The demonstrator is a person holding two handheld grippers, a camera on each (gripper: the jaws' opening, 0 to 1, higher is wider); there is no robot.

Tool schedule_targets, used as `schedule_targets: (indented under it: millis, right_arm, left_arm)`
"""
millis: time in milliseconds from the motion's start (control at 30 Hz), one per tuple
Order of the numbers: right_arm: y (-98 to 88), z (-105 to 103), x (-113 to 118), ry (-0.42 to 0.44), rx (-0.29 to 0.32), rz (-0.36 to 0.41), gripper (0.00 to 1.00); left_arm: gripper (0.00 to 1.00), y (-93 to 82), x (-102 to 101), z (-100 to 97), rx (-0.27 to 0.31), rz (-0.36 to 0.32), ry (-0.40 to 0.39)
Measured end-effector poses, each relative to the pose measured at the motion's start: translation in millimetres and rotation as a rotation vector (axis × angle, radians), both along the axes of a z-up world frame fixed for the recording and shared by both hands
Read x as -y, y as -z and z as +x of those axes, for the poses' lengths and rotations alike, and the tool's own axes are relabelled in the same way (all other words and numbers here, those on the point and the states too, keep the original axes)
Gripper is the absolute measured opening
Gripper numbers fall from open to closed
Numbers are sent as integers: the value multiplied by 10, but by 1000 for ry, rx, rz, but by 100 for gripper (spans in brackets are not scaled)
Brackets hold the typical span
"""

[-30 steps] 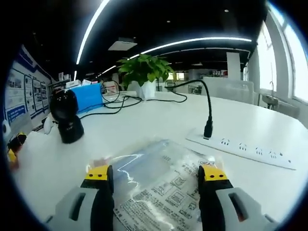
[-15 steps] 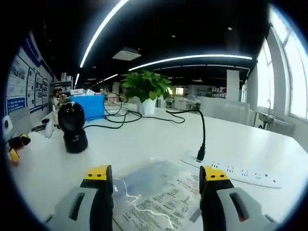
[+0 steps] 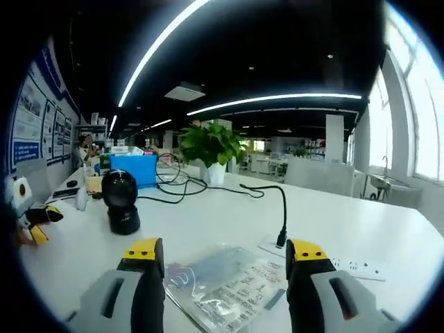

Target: Clip sheet goods on table flip sheet goods clip sheet goods scan sheet goods put sheet goods back to table

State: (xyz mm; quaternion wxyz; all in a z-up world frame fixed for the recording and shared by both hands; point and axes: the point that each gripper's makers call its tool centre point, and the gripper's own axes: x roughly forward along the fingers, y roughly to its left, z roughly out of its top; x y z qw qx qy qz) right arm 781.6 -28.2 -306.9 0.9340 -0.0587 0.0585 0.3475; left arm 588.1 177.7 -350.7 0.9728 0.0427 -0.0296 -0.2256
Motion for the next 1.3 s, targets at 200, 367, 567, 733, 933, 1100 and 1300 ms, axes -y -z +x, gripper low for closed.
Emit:
schedule_targets:
  millis: [200, 367, 567, 733, 933, 1100, 1300]
  right_arm:
    - [-279, -116, 86, -11, 13, 76, 65]
    - [-319, -235, 90, -26, 41, 59, 64]
    - [-386, -410, 123, -36, 56, 60, 64]
    - [-512, -549, 280, -5, 73, 85, 63]
    - [-587, -738, 490, 31, 87, 101, 61]
    - [-532, -989, 705, 60, 109, 100, 61]
    - [-453, -1190, 929, 95, 117, 114, 59]
  left_arm:
    - [36, 4, 17, 1, -1, 4, 5]
    - [36, -8, -2, 2, -1, -9, 0]
    - [36, -13, 9, -7, 3, -8, 7]
    - [36, -1, -2, -4, -1, -4, 1]
    - [36, 8, 28, -18, -3, 4, 14]
    - [36, -6, 26, -27, 1, -5, 14]
    - [36, -5, 39, -32, 3, 1, 18]
